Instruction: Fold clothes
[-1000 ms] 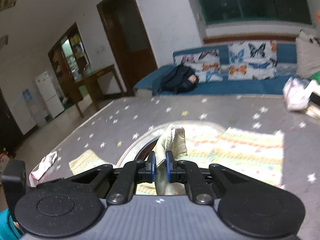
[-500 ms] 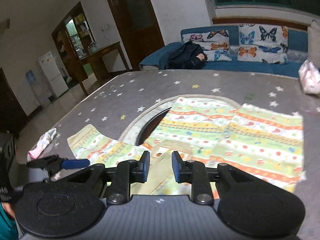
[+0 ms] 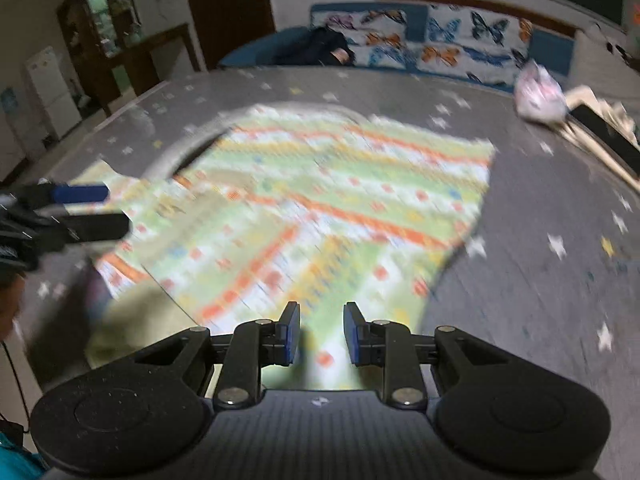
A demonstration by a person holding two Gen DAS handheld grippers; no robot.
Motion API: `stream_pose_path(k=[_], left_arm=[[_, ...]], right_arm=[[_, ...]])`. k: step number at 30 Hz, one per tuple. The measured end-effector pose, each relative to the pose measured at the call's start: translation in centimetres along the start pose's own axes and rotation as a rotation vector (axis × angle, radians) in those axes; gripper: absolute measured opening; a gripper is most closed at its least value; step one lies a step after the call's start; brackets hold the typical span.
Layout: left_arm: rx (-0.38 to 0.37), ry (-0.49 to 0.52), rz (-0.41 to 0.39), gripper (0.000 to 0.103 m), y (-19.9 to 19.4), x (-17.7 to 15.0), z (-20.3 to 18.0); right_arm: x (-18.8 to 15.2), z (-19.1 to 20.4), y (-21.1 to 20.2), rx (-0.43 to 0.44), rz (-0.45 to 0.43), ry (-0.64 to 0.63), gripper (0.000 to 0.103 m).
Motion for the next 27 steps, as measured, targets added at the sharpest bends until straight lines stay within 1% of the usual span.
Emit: stream_pose_path(k=[1,2,3,6,8,9,11,12,13,14,17,20,22,25,27], left_arm=[[-0.006,0.008,0.001,0.101,0.2,0.0,-0.3],[-0.013,0.016,0.002,0.100,0.3,0.1,-0.6],[-0.023,0.022,0.003,0.099,0.5,0.1,-0.9],[-0.054,0.035,0.014,0.093,1.1,0.0,-1.3],[-0.076,0.047,0.022,0.084,1.6,-0.1,-1.8],[-0.086,0.054,0.026,0.082,1.9,-0.2,-2.0],[-0.112,0.067,0.031,0.068,2.4,-0.2,-2.5],[-0.126,0.073,0.033,0.064,2.7,-0.3,-2.7],[-0.138,0.076,0.039,0.057,3.1,-0.3,-2.9],[-0.148,0.077,0.046,0.052,3.5,-0.4,-3.0],[-0.172,0.070,0.083,0.042,4.7,-0.8,-3.0],[-0.164,0.070,0.118,0.041,5.7,-1.5,-2.7],[-0.166,0.057,0.120,0.041,5.7,-1.8,-2.3],[-0.165,0.037,0.108,0.042,5.0,-1.7,-1.7],[-0.152,0.027,0.100,0.042,4.5,-1.7,-1.2]], right_arm=[[-0.5,-0.4,0.3,-0.017,0.012,0.000,0.023],[-0.9,-0.8,0.5,-0.035,0.022,-0.003,0.019],[-1.1,-1.1,0.5,-0.036,0.019,0.001,0.018],[-1.0,-1.4,-0.2,-0.048,0.004,0.007,0.017],[-0.2,-1.3,-0.8,-0.065,-0.035,-0.008,0.017],[0.3,-1.5,-0.9,-0.066,-0.054,-0.004,0.018],[1.5,-1.8,-0.8,-0.059,-0.087,0.015,0.018],[2.0,-1.9,-0.6,-0.054,-0.094,0.025,0.018],[2.3,-2.1,-0.2,-0.053,-0.095,0.029,0.018],[2.6,-2.3,0.3,-0.052,-0.095,0.034,0.018],[2.5,-3.1,2.2,-0.056,-0.061,0.061,0.018],[2.1,-3.5,2.7,-0.050,-0.064,0.081,0.020],[2.0,-3.3,2.2,-0.052,-0.074,0.080,0.021],[2.1,-1.7,1.5,-0.043,-0.086,0.024,0.026],[2.4,-0.3,1.4,-0.014,-0.093,-0.007,0.028]])
Point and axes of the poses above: each gripper's, at about its wrist camera, not at the fingertips, and y roughly the way its jaws point, z to its left, x to its top, the point moved 4 cm from there along y, roughly the way its jaws point, and after that the axes turned 6 degrees about z, right-handed, at the moved point
